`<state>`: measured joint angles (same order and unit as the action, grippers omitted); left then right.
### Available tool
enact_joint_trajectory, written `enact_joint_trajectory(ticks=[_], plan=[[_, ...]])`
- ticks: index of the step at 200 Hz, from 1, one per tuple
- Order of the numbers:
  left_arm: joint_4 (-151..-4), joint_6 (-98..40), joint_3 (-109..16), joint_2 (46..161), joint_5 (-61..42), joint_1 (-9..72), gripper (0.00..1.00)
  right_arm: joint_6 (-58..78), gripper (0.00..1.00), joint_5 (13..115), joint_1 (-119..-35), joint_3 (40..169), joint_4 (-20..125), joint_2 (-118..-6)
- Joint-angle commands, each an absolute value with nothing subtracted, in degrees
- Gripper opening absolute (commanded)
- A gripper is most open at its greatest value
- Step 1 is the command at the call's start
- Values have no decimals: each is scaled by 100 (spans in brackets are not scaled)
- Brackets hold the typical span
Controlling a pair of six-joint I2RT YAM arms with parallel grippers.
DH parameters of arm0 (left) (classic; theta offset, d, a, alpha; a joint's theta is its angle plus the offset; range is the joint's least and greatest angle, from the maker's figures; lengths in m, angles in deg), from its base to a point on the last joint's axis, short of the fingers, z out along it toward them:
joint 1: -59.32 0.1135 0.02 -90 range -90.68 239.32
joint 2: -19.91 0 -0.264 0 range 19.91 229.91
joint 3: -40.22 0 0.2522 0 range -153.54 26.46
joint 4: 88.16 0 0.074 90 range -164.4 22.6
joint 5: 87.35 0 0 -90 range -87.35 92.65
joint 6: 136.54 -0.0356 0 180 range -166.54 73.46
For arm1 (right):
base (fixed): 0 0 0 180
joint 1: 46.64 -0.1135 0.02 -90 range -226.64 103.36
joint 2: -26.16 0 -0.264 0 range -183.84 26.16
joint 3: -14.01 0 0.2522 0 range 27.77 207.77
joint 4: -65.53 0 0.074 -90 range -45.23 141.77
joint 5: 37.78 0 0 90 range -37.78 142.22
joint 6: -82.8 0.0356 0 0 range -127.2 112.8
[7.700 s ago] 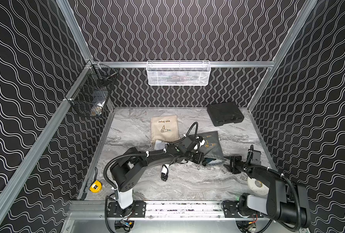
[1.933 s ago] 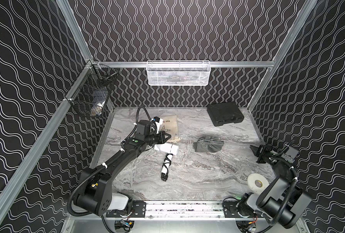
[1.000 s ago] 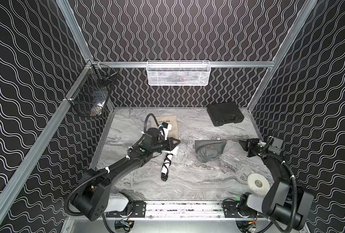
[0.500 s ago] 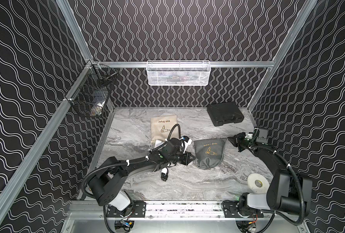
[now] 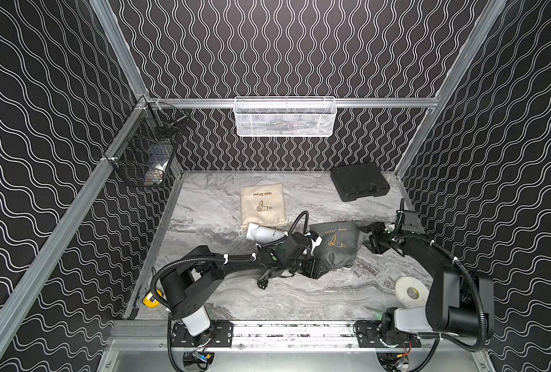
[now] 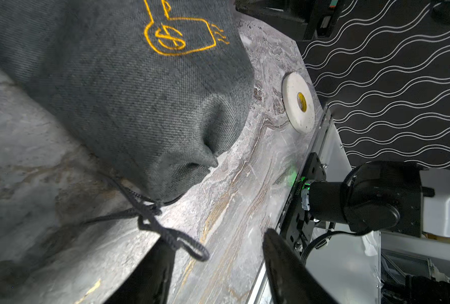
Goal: Pack away hair dryers
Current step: Place the drawstrings on both sides at the center of the board, then move the drawstring bag to the center of the board.
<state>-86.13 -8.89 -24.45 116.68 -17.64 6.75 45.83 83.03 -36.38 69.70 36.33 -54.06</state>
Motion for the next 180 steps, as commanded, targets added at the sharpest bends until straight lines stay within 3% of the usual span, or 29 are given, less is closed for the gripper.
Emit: enact_joint_trajectory(ticks=[1,122,180], plan=[[-8597,-799,-2584,11863,-1731,611,59,4480,71,8361,-3653,6867,3647,-5314],[-8819,-684,-4189,13687,-2110,580,61,3611,82,7979,-3644,7003,3015,-4660],[-9064,-801,-3986,13357,-1853,573,76,3358,86,7616,-3644,7018,2833,-4177]])
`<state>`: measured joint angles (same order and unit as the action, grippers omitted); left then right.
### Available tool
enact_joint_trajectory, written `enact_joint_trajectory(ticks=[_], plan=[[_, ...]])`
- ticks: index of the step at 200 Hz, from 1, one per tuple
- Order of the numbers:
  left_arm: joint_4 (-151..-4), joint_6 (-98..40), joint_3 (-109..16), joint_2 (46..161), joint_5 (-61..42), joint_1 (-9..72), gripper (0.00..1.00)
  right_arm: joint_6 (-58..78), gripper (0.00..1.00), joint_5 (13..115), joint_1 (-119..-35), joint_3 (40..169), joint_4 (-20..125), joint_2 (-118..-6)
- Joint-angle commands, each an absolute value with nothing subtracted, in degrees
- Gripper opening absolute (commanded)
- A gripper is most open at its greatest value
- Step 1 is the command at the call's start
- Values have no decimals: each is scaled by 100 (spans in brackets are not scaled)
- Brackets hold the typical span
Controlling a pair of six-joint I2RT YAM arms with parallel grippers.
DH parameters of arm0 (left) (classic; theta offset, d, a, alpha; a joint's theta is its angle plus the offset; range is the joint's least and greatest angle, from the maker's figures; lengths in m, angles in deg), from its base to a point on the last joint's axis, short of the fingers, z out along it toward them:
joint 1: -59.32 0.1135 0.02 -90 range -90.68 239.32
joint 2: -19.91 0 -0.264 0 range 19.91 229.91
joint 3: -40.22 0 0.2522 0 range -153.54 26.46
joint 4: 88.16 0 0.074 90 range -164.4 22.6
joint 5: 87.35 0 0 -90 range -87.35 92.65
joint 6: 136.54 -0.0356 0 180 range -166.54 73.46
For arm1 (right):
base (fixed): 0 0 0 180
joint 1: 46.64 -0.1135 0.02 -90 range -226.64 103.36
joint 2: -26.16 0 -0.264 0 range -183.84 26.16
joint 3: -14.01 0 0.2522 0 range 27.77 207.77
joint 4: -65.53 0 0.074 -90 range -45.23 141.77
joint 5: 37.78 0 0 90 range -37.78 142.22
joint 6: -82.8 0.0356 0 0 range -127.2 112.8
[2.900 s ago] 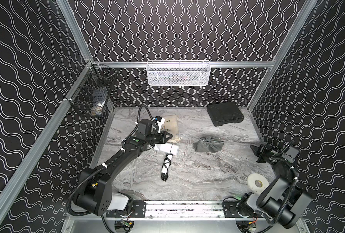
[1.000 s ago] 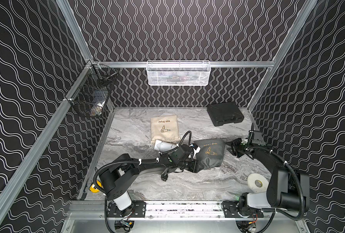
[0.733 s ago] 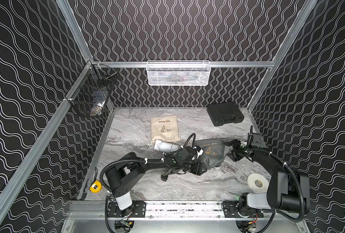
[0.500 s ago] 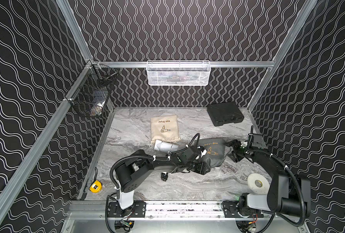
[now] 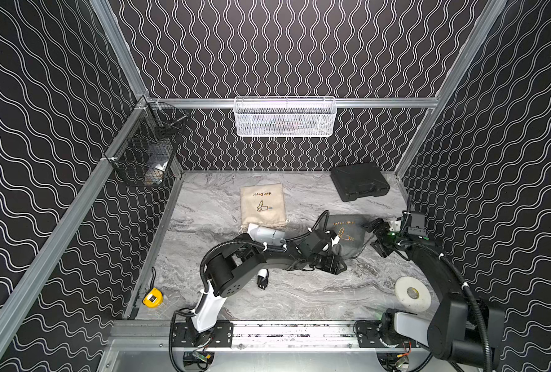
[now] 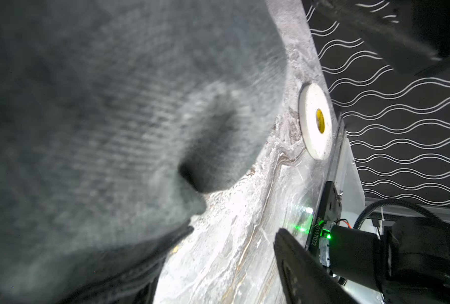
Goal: Pack away hair dryers
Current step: Move the drawstring bag to the center of the board, then move the hair dryer to the center of the board.
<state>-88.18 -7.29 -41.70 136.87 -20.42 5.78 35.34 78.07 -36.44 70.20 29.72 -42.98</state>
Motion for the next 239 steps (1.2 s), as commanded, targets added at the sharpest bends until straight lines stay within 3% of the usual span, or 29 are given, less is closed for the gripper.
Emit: enact_joint_trajectory(ticks=[1,20,121,239], plan=[[-9057,-807,-3970,13338,-1840,577,77,3358,86,7619,-3644,7016,2836,-4173],[-8925,-997,-3687,12909,-1502,564,99,3365,85,7779,-3644,6916,3007,-4104],[-7067,-2120,-3137,11212,1064,520,99,3496,88,8342,-3769,6603,3966,-3627],[-6500,-2540,-2066,9305,3074,507,99,3722,85,7653,-4939,6642,4376,-3737]])
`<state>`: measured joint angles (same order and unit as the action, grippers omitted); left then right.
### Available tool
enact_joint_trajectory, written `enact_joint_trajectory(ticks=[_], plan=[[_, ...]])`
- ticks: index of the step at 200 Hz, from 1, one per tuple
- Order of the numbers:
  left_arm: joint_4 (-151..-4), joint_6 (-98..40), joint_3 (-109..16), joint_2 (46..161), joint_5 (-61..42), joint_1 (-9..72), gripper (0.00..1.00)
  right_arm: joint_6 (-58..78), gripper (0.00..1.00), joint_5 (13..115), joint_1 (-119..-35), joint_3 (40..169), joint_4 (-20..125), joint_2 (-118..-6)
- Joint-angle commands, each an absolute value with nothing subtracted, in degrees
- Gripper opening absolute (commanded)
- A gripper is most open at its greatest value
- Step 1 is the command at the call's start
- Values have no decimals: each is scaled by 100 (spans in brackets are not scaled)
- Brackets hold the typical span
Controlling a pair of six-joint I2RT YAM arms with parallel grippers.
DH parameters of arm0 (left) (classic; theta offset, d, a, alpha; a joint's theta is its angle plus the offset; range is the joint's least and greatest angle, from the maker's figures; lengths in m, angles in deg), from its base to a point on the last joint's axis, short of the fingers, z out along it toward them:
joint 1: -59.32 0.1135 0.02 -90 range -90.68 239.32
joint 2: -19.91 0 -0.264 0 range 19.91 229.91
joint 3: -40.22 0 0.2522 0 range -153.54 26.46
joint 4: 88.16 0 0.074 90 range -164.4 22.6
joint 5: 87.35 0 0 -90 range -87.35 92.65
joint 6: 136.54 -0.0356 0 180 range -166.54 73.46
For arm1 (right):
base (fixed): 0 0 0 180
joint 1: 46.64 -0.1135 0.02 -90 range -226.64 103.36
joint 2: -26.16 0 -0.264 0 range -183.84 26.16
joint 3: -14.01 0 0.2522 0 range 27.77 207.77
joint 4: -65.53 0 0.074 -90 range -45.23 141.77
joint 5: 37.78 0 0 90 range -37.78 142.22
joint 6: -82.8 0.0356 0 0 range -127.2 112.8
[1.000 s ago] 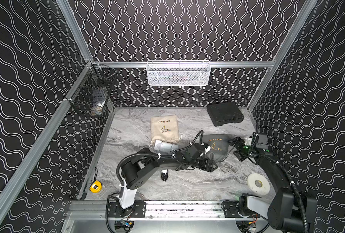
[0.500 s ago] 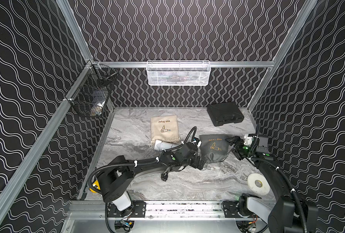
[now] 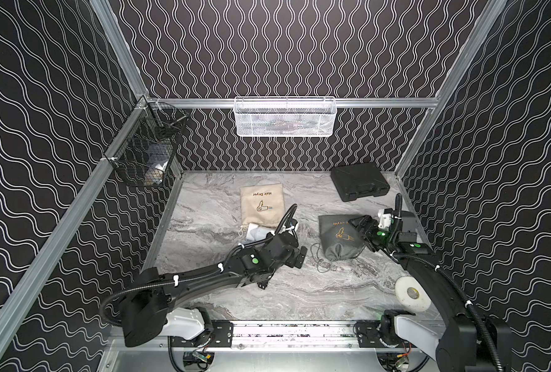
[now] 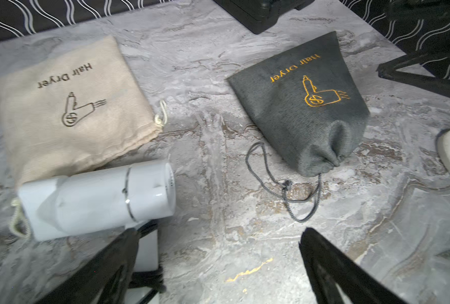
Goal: Pack away hair dryers
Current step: Move the hair dryer to the center of the board.
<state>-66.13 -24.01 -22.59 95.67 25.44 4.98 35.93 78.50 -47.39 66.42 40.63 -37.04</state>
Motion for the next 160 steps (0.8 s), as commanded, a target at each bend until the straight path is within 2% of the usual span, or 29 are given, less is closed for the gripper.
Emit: enact_joint_trajectory(ticks=[1,35,67,108,160], plan=[[-6500,-2542,-2057,9295,3080,508,99,3725,85,7646,-4951,6643,4377,-3738],[-6335,-2479,-1871,8978,3140,723,99,3656,85,7436,-5335,6773,4340,-3873],[-6313,-2311,-1617,8545,2631,1495,99,3674,85,7235,-5917,6893,4413,-3979],[-5973,-2104,-1467,8240,1978,2639,99,3784,84,6887,-7040,6988,4719,-4308],[-5929,-1602,-1241,8214,1082,3776,99,4215,82,6590,-8629,7089,5470,-5374]])
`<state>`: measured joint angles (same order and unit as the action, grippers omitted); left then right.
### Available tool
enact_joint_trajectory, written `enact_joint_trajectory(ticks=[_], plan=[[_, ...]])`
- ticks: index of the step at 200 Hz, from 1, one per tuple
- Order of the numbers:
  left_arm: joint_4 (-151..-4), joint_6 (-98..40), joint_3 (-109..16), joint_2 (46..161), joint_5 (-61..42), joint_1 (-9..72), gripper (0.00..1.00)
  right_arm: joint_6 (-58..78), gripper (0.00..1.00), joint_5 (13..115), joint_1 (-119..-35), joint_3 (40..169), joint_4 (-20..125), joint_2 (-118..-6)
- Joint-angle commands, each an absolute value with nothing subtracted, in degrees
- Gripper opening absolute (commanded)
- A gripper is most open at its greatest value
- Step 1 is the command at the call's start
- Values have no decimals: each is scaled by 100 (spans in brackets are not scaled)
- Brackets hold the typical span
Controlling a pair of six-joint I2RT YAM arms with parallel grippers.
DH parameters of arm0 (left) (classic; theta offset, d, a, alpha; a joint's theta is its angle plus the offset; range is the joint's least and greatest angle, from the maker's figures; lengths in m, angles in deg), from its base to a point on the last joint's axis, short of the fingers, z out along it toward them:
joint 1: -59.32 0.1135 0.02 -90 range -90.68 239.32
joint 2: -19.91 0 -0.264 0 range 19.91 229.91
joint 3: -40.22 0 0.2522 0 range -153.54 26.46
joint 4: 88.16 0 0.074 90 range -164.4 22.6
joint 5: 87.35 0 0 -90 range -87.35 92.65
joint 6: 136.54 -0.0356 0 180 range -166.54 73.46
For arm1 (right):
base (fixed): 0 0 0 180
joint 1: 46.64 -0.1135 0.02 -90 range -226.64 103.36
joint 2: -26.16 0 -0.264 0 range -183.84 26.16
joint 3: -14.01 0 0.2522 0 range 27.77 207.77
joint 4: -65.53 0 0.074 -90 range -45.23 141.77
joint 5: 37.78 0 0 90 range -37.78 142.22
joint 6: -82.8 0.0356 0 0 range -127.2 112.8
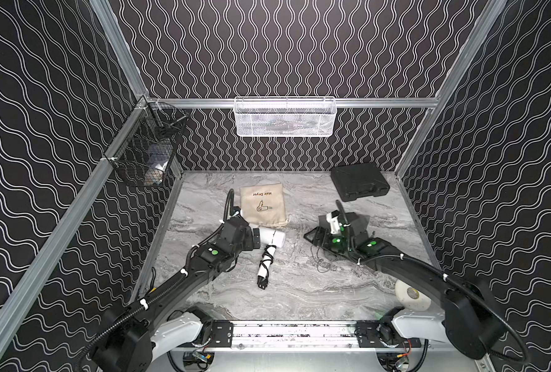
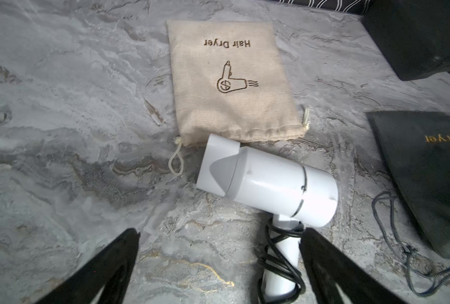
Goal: Pack away hair dryers
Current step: Move the hair dryer to the center of the board.
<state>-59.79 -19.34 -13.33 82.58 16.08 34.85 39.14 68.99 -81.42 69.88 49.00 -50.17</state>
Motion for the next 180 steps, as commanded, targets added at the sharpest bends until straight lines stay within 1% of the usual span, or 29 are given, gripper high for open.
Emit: enact_joint_trajectory(ticks=[1,43,70,114,180], plan=[[-5937,-1594,-1236,8218,1069,3795,99,4221,82,6587,-8655,7095,5486,-5396],[-5928,-1161,-995,8305,431,4518,99,4489,82,6517,-9465,7362,5951,-6268],[-5972,-1018,-866,8266,223,4817,99,4518,82,6379,-9804,7669,5892,-6753],[-5996,-955,-799,8211,61,4967,99,4481,81,6184,-10055,8234,5461,-7433],[-6086,-995,-780,8233,-97,4999,99,4560,81,5921,-10159,8811,5135,-8067]])
